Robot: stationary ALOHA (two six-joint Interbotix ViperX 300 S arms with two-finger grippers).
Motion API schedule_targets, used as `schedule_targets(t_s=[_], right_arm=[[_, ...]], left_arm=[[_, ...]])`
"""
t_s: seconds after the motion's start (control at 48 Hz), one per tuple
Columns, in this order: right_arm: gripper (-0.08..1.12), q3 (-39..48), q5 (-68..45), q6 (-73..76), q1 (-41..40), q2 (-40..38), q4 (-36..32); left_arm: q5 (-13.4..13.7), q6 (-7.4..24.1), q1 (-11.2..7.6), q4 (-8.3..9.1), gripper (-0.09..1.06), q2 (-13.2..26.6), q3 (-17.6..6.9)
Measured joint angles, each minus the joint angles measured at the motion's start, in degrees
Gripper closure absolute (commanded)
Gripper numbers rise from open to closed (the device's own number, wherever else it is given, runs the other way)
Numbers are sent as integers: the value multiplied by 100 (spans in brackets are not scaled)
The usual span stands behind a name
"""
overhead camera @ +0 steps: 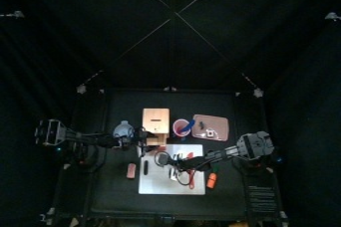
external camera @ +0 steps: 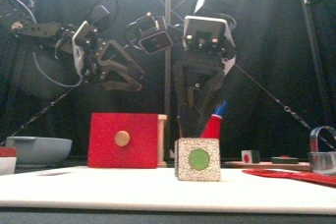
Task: Place sushi on board then cut the sushi with the knife then place the pieces on the plate
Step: Place the 4 sushi pieces on the plate
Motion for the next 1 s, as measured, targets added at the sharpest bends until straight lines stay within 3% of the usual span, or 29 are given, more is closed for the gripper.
schedule_targets(t_s=[1.0], right_arm=[[10,26,167,-26,0,-70,-264]], left_arm=[[9,0,9,-220,9,-9,62]])
